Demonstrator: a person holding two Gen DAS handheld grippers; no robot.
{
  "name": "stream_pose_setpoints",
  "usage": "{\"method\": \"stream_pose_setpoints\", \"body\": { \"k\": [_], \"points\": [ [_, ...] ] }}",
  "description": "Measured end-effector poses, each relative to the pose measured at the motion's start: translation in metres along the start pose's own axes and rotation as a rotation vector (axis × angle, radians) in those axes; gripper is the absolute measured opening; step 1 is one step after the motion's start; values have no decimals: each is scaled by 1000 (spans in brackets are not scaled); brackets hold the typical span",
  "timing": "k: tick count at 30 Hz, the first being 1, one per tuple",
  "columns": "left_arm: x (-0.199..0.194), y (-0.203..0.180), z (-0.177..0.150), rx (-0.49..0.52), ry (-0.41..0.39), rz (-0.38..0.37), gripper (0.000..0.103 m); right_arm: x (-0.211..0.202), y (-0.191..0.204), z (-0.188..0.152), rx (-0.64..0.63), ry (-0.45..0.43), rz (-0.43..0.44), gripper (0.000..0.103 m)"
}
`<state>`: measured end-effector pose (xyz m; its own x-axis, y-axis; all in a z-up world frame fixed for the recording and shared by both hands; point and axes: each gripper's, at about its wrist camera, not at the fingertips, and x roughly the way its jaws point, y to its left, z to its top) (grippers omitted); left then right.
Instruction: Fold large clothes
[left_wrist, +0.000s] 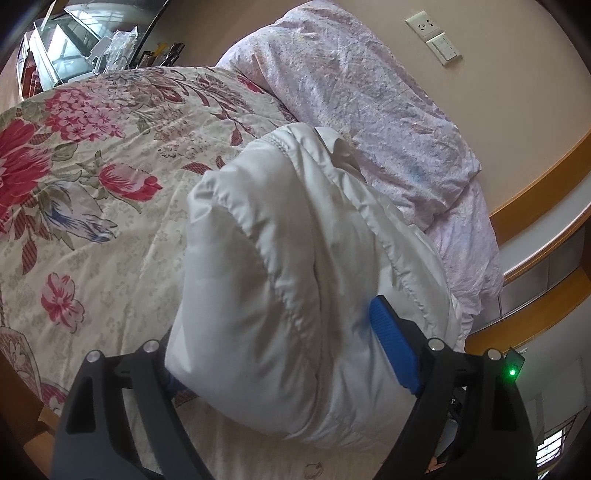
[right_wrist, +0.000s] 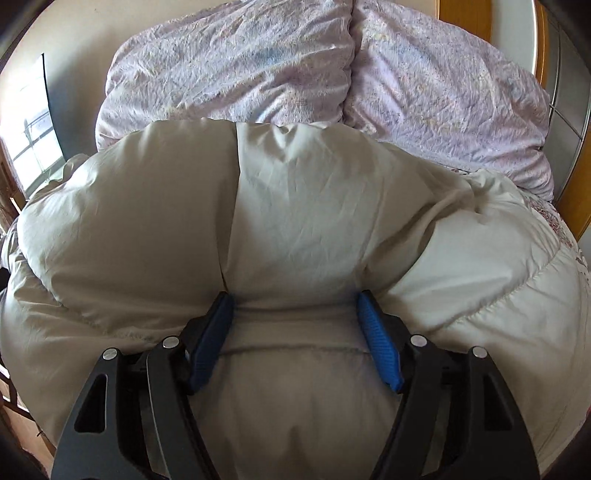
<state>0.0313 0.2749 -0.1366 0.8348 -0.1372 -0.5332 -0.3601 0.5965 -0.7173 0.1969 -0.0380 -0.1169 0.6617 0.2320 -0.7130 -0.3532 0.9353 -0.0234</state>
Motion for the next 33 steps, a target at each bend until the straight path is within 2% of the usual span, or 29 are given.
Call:
{"method": "stream_pose_setpoints", "body": {
  "k": [5, 11, 14, 16, 17, 19, 21, 27, 33],
  "points": [
    [5, 5, 5, -59, -9, -17, 84, 0, 3, -2, 7, -6, -21, 71],
    [9, 6, 9, -98, -25, -25, 72, 1, 4, -3, 7, -15, -27, 71],
    [9, 3, 14, -102, -30, -33, 60, 1, 5, -3, 5, -18, -33, 71],
    [7, 1, 17, -90, -36, -45, 46, 0, 6, -3, 4, -20, -37, 71],
    [5, -2, 19, -80, -40, -51, 43, 1, 6, -3, 2, -20, -40, 71],
    [0, -11, 22, -44, -49, -60, 34, 1, 7, -4, 0, -21, -44, 71],
    [-6, -23, 23, 1, -64, -67, 32, 1, 8, -4, -4, -21, -51, 71],
    [-35, -88, 21, 200, -138, -113, 31, 1, 9, -4, -9, -20, -63, 71],
    [-51, -149, 9, 343, -159, -194, 31, 2, 10, -3, -11, -16, -66, 71]
  ]
}}
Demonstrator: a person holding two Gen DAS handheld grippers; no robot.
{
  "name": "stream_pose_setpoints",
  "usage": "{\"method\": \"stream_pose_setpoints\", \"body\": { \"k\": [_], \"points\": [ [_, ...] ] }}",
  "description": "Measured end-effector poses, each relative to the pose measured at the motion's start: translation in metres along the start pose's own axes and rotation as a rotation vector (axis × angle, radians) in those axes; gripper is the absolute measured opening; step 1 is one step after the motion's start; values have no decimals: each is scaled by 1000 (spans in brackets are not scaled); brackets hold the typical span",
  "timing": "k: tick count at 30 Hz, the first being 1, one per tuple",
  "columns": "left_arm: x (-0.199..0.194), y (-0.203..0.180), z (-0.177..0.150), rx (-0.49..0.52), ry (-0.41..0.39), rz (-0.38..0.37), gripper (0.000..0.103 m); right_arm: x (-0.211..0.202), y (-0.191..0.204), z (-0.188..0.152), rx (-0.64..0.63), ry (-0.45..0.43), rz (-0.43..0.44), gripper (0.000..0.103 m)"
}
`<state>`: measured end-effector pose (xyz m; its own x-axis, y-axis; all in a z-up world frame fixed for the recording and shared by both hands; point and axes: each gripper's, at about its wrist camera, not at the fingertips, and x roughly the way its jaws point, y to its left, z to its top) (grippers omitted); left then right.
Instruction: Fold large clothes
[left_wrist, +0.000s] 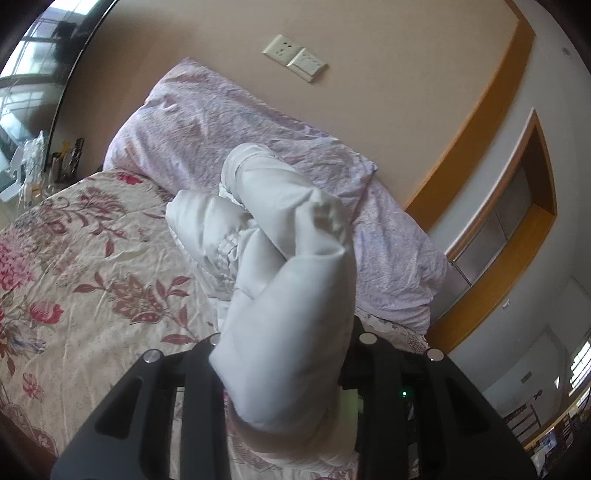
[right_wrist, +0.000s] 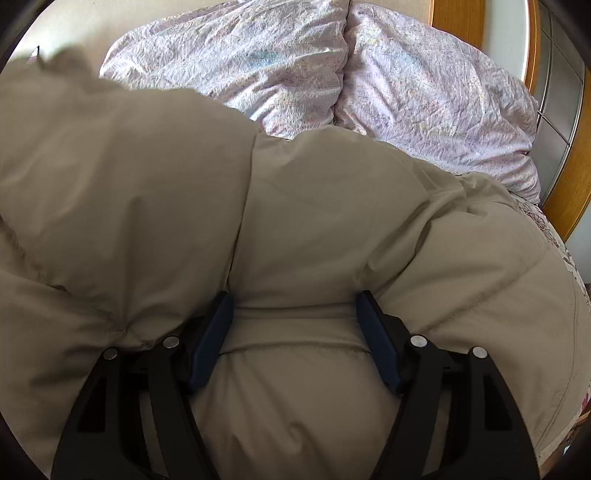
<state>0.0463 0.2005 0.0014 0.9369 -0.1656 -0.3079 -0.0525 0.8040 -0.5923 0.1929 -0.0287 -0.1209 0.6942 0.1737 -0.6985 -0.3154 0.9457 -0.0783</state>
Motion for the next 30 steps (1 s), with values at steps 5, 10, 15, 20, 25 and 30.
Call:
{"method": "stream_pose_setpoints", "body": {
  "k": [5, 10, 15, 20, 25, 30],
  "points": [
    [8, -50, -3, 99, 8, -70, 31, 0, -2, 1, -1, 1, 14, 71],
    [25, -97, -14, 166, 29, -120, 35, -7, -15, 2, -38, -13, 81, 71],
    [39, -128, -23, 212, 48, -137, 36, -44, -55, -16, -27, -97, 156, 73],
    [52, -153, -38, 249, 70, -153, 37, -83, -110, -38, 20, -213, 64, 81],
    [67, -175, -52, 276, 108, -178, 38, -84, -161, -53, 130, -192, 8, 81],
    [86, -199, -72, 324, 161, -197, 38, -68, -166, -67, 146, -138, 20, 81]
  ]
}}
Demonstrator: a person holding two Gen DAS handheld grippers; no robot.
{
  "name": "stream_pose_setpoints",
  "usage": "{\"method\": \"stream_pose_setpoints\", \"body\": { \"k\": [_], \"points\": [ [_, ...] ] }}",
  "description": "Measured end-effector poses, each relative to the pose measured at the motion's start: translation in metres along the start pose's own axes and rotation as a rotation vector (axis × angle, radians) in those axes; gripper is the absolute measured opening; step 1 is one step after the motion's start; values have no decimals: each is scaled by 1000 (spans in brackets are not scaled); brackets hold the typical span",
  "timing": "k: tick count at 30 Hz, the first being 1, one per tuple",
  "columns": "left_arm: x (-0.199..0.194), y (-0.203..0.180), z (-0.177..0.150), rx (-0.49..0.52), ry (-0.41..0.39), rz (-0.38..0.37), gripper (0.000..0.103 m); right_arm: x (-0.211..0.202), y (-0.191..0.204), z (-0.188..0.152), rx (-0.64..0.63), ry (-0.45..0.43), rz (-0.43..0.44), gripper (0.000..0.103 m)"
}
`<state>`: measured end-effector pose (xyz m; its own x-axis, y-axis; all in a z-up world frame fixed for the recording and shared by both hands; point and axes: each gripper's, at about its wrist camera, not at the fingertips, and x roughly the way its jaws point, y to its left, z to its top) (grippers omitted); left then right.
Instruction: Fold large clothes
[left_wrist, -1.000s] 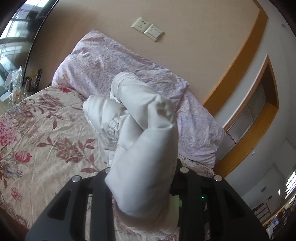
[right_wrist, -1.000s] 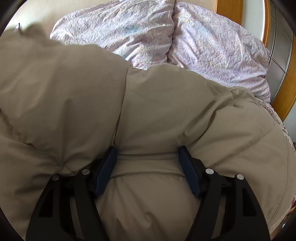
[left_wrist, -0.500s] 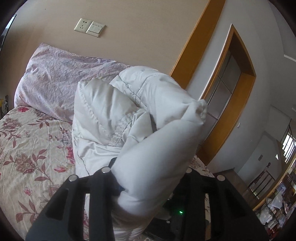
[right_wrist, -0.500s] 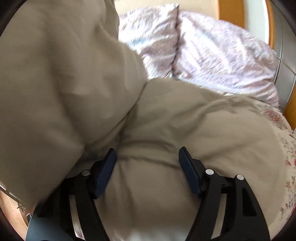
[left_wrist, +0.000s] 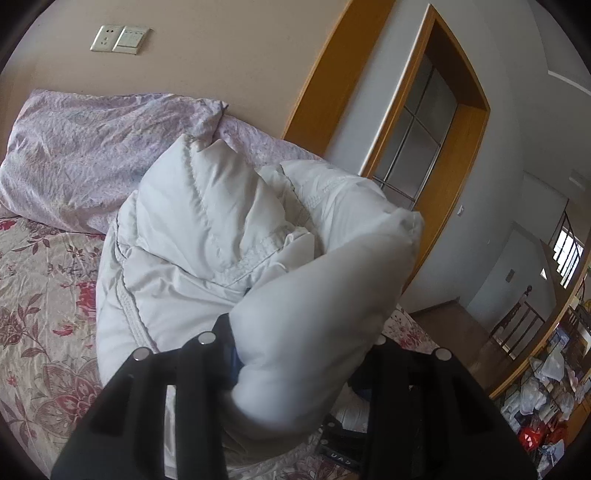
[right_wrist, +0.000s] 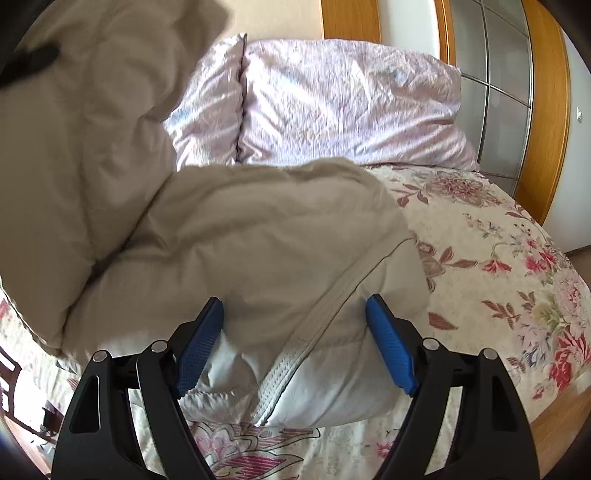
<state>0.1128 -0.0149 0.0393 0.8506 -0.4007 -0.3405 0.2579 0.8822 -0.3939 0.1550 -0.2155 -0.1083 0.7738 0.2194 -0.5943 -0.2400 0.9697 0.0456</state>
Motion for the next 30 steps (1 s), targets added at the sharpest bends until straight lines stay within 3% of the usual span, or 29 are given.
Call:
{"method": "stream_pose_setpoints", "body": {
  "k": [15, 20, 23, 25, 27, 30],
  "points": [
    [96, -51, -40, 91, 235, -89, 42, -4, -24, -27, 115, -54, 102, 82],
    [128, -52, -47, 59, 338, -146, 46, -7, -28, -34, 134, -82, 120, 82],
    [135, -57, -45, 60, 370, -164, 55, -7, -32, -34, 159, -88, 135, 82],
    [135, -57, -37, 42, 375, -221, 75, -7, -32, -34, 165, -92, 139, 83],
    [127, -58, -28, 30, 368, -271, 84, -7, -32, -34, 167, -96, 141, 83],
    [100, -55, -7, 17, 329, -351, 87, -6, -32, -33, 167, -97, 140, 83]
  ]
}}
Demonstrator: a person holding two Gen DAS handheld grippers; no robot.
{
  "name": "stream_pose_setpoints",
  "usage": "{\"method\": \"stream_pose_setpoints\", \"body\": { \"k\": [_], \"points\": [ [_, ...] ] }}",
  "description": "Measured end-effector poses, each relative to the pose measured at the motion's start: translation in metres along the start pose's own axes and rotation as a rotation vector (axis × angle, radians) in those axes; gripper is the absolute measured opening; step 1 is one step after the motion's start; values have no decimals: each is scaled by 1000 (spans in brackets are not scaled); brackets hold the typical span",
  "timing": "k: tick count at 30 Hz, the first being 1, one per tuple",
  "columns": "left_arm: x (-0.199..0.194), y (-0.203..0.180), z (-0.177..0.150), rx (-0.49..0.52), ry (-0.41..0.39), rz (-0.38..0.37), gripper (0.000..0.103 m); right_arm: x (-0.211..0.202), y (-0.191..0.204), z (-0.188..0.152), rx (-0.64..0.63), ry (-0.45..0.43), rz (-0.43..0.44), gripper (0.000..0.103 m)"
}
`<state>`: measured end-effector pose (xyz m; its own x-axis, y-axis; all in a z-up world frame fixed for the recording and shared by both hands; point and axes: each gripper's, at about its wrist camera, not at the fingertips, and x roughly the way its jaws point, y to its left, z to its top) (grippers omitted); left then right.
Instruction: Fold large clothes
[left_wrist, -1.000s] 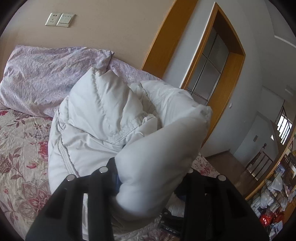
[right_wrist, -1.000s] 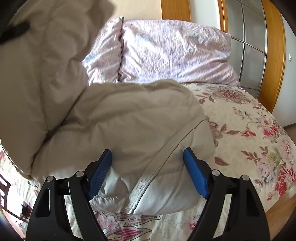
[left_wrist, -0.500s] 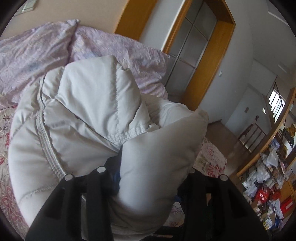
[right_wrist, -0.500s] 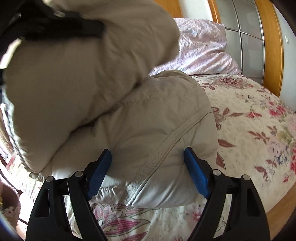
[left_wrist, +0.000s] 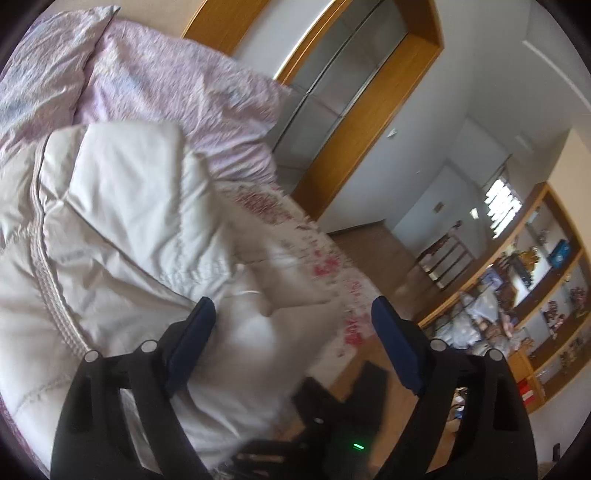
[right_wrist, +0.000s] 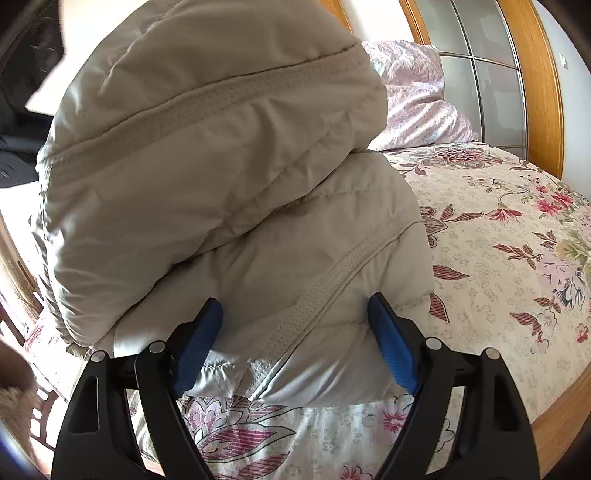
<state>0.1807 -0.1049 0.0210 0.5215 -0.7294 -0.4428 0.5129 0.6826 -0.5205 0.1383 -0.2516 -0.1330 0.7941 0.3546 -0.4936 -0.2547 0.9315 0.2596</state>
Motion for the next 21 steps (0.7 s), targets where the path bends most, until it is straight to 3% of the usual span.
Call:
{"method": "stream_pose_setpoints", "body": {
  "k": [2, 4, 8, 11, 17, 21],
  "points": [
    [-25, -3, 3, 16, -57, 8, 91, 0, 0, 0, 0, 1, -1, 83],
    [-51, 4, 9, 35, -138, 99, 94, -1, 0, 0, 0, 0, -1, 83],
    [-78, 44, 18, 37, -228, 387, 94, -1, 1, -1, -7, 0, -4, 85],
    [-70, 68, 19, 68, -227, 578, 93, 0, 2, 0, -12, 2, -9, 86],
    [-20, 81, 6, 178, -117, 683, 93, 1, 1, 0, -17, 1, -12, 86],
    [7, 76, -3, 215, -88, 686, 93, 0, 2, -2, -32, -6, -20, 87]
  ]
}}
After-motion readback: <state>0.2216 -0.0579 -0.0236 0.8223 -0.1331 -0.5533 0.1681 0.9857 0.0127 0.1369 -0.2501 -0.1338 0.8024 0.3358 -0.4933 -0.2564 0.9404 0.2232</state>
